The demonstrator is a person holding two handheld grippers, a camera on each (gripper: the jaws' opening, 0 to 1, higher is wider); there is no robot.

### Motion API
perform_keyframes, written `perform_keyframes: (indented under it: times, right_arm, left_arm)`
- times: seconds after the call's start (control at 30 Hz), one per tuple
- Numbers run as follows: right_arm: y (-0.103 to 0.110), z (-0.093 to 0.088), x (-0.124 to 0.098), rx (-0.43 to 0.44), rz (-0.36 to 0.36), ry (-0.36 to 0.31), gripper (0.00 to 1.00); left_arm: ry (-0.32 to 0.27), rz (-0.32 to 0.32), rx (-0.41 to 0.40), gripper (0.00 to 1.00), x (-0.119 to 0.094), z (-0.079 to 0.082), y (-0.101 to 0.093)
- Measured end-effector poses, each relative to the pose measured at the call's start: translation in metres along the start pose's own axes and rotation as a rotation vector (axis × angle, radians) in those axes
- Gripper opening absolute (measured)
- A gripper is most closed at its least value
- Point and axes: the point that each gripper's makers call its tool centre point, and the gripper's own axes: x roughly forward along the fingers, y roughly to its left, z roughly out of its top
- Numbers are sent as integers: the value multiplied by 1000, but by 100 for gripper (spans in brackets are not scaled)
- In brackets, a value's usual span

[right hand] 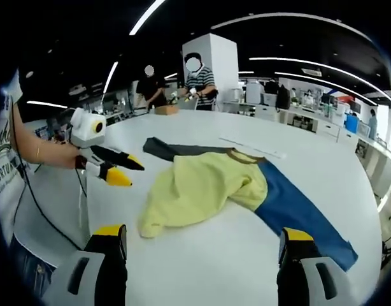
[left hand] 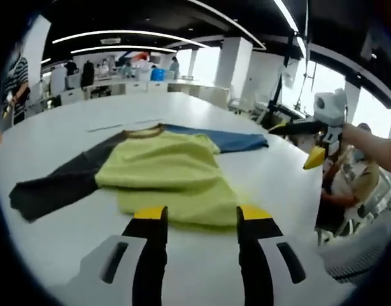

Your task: Fold the garment on the visible template until the final outline fits inside the template.

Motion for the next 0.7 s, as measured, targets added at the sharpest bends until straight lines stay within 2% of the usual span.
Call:
perform_keyframes:
  times: [0.1,0.23,0.37,0.7]
  right_arm:
    - [2,0,0,8,0,-7,99]
    - [4,-1,0,14,3,-11,99]
    - [4,-4,2,16,-4,-2,99]
    - [3,-10,6,21,-4,5,99]
  left_arm:
    - [19,-25,24,38,7,-3,-13]
    - [84,-55,122,33,17,-14,-33]
    - [98,-82,162,31,27,-20,-50]
    - [170,-80,286,33,44,-36,-60]
